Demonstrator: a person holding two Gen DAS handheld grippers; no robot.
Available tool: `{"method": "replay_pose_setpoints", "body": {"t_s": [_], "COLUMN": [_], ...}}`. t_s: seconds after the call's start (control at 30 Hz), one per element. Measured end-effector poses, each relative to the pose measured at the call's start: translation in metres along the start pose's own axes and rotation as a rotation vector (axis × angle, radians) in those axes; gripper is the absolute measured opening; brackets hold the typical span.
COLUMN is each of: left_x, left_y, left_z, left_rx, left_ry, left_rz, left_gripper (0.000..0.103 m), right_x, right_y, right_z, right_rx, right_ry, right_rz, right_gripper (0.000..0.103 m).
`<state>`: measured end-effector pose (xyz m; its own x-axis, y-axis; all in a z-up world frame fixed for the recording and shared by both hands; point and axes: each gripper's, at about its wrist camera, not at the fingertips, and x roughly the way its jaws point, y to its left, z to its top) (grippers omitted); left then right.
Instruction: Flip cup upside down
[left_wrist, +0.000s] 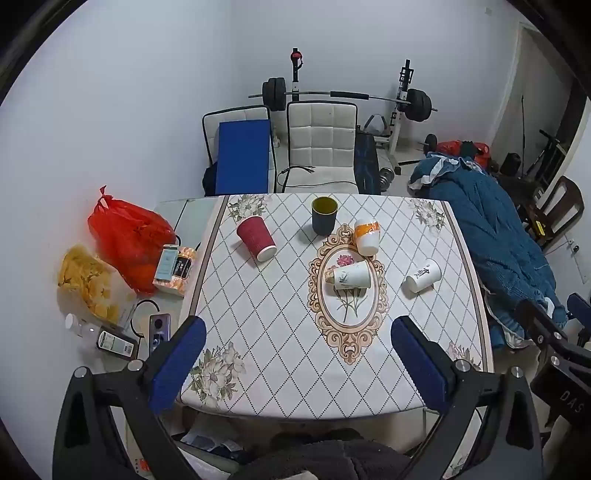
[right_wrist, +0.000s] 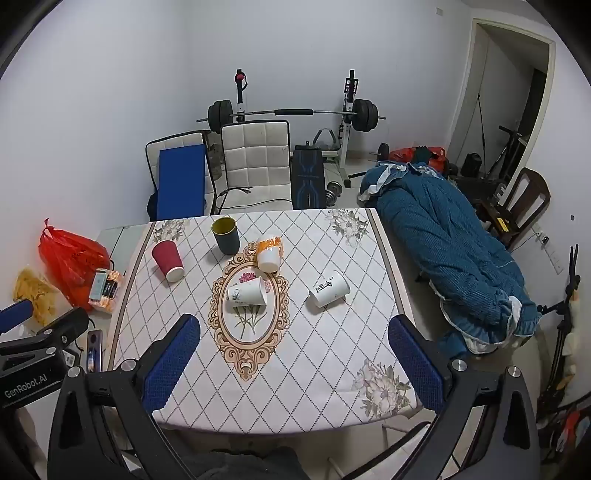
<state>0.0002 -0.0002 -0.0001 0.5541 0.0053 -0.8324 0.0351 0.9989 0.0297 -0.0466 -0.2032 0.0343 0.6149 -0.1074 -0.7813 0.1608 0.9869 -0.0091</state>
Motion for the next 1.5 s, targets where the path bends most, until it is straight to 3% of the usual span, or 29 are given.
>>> {"method": "replay_pose_setpoints", "body": {"t_s": [1.5], "left_x": [0.001], "left_y": [0.003], "left_z": [0.009], "left_rx": [0.002], "left_ry": [0.0], "left_rz": [0.006], "left_gripper": [0.103], "right_x": [0.017], "right_y": [-0.001], "right_z": [0.003], "right_rx": [0.037], "right_ry": [0.038], "right_rz": [0.02], "right_gripper": [0.103]}}
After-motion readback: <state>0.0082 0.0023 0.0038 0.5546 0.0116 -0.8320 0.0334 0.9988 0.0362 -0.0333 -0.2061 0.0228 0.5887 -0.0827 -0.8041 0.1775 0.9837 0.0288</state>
